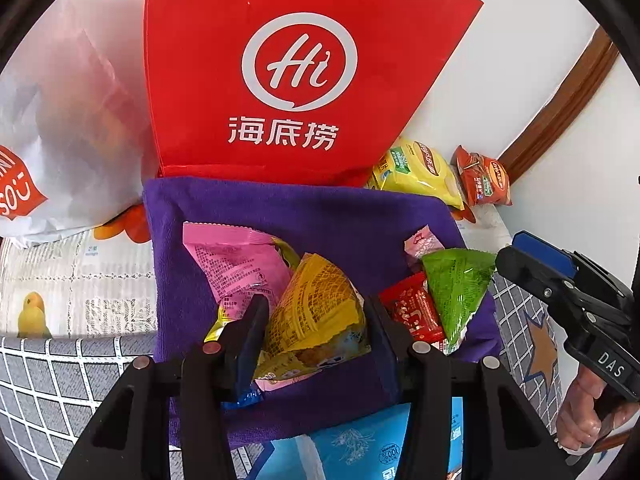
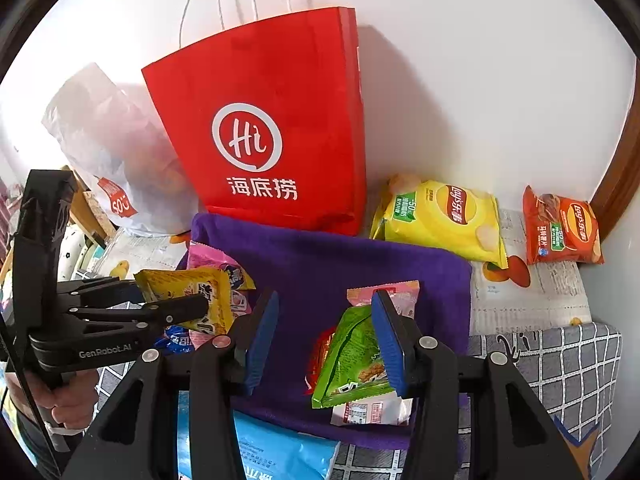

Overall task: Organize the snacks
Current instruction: 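Lower both bags onto the purple towel, then open both grippers and withdraw them from the towel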

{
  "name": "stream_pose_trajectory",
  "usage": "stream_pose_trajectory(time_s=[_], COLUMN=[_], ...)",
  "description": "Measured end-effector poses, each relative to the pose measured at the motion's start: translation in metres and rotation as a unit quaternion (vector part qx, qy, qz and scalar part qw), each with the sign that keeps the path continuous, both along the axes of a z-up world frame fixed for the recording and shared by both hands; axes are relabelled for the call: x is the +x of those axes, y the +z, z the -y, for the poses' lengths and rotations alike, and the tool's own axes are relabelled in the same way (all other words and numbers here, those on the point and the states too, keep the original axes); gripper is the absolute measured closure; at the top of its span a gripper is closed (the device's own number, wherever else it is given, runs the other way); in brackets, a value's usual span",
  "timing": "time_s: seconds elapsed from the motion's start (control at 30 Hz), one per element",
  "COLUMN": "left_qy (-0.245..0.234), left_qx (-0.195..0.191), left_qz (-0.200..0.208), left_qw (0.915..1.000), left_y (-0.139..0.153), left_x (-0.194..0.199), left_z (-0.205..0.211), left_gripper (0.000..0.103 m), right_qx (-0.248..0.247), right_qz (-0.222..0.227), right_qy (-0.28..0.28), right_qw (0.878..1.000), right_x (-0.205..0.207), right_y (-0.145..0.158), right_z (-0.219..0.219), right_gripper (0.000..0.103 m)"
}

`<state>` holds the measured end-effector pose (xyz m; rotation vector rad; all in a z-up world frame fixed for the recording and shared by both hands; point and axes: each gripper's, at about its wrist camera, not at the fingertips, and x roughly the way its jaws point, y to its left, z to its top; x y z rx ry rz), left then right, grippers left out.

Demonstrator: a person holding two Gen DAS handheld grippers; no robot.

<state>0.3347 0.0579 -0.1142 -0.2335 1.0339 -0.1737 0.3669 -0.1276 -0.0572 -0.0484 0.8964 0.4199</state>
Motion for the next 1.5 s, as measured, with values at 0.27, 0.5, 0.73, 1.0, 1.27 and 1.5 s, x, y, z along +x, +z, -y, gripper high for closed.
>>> stream_pose_trajectory(time_s=[0.27,0.5,0.73,1.0,1.27,1.5], left_qy=[0.003,0.008,0.014,0.015,0.007,-0.005], left_qx=[0.001,0.002,-0.015,-0.014,-0.008,0.0], left_qz=[-0.015,-0.023,-0.009,0.033,0.071,0.08], left_qw=[0.9999,0.9997,0.9998,0.9992,0.9974,0.9968], left_y=[-0.006,-0.007,0.005,0.03,0.051,0.059], left_x=[0.003,0.004,-0.001,-0.014,-0.025,-0.033], left_z=[-0.001,-0.002,-0.007,-0.008,-0.007,-0.004], left_gripper=[0.056,0.052,0.046,0.044,0.043,0.043], right_qx=[-0.003,-0.006,-0.008,-0.002,-0.006,-0.027], right_qz=[-0.002,0.0,0.01,0.036,0.057,0.08], right_qy=[-0.001,0.0,0.002,-0.011,-0.031,-0.035], right_qw=[1.0,1.0,1.0,0.999,0.998,0.996], right_x=[0.0,-0.001,-0.006,-0.013,-0.016,-0.031], right_y=[-0.001,-0.002,0.001,0.01,0.014,0.021], right_z=[-0.001,-0.002,-0.004,-0.005,-0.002,-0.011], right_gripper=[0.053,0.052,0.049,0.047,0.047,0.047])
